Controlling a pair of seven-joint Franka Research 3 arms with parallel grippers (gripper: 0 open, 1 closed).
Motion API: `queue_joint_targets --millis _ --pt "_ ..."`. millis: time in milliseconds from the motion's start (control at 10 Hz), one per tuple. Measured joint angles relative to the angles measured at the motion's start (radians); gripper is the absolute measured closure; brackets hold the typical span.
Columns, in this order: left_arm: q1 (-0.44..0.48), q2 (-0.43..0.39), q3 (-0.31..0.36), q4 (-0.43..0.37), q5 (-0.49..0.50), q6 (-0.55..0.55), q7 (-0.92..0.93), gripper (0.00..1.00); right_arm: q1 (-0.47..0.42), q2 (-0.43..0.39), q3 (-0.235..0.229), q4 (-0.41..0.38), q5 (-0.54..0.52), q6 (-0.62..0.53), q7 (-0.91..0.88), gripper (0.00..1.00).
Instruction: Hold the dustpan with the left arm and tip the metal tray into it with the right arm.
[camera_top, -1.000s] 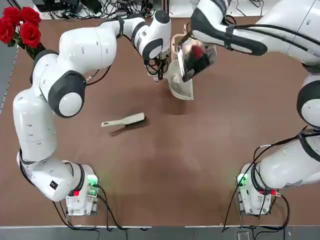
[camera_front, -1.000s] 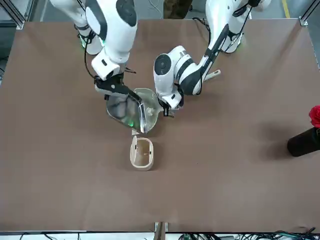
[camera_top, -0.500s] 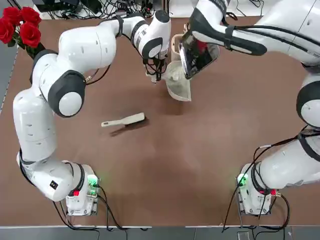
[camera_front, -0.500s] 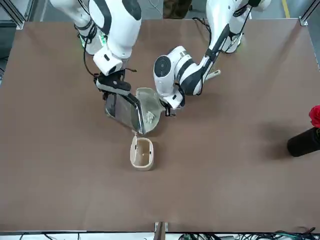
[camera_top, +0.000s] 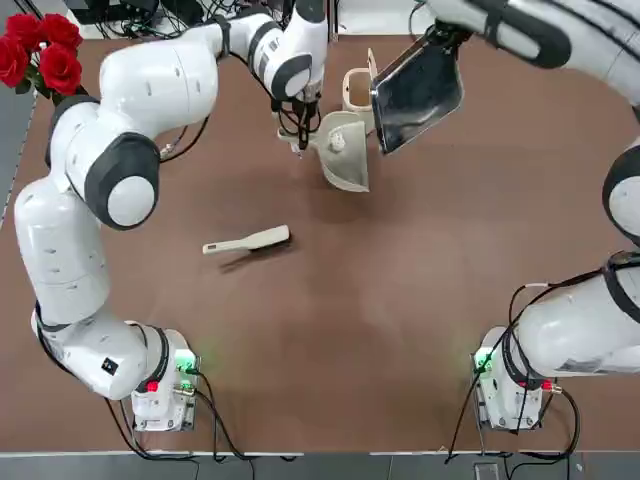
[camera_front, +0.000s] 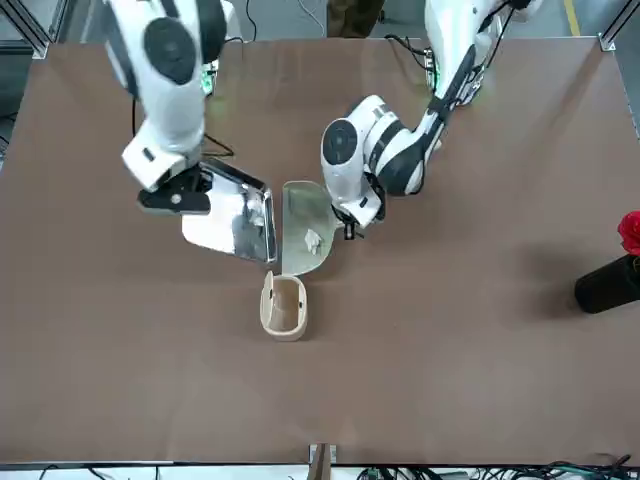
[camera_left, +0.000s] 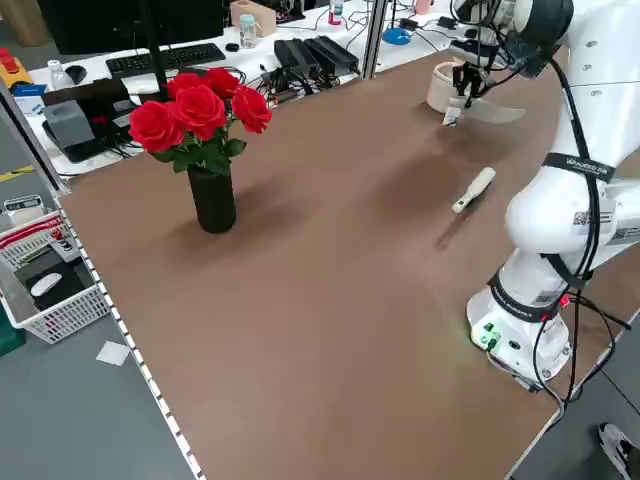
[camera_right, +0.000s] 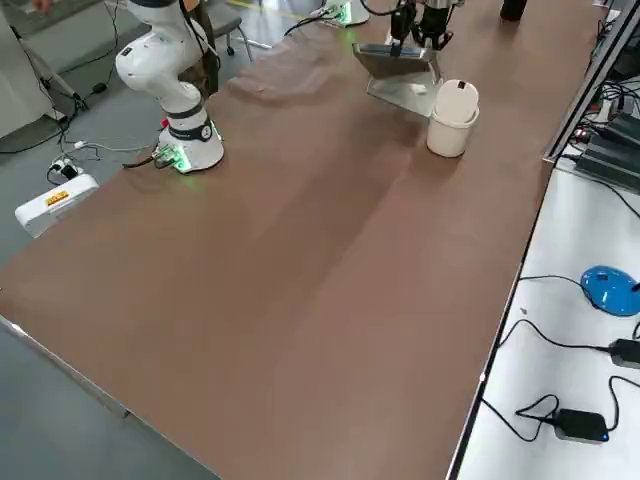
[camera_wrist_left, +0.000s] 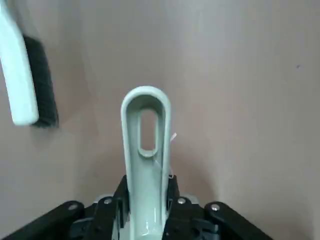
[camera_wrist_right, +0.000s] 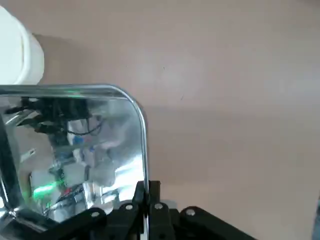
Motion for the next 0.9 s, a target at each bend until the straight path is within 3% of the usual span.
queue_joint_targets --millis 300,600,900 --pt "0.013 -0.04 -0.001 -0.016 0.0 -0.074 0.085 0.67 -0.009 -0.054 -0.237 -0.028 0.211 -0.016 -0.207 0.95" --pt "0.076 -0.074 0.0 -0.047 0.0 -0.092 0.165 0.67 -0.01 -0.083 -0.436 -0.172 0.35 0.04 -0.385 0.95" --pt "0.174 -0.097 0.001 -0.054 0.0 -0.092 0.252 0.67 -0.012 -0.085 -0.593 -0.317 0.417 0.164 -0.602 0.95"
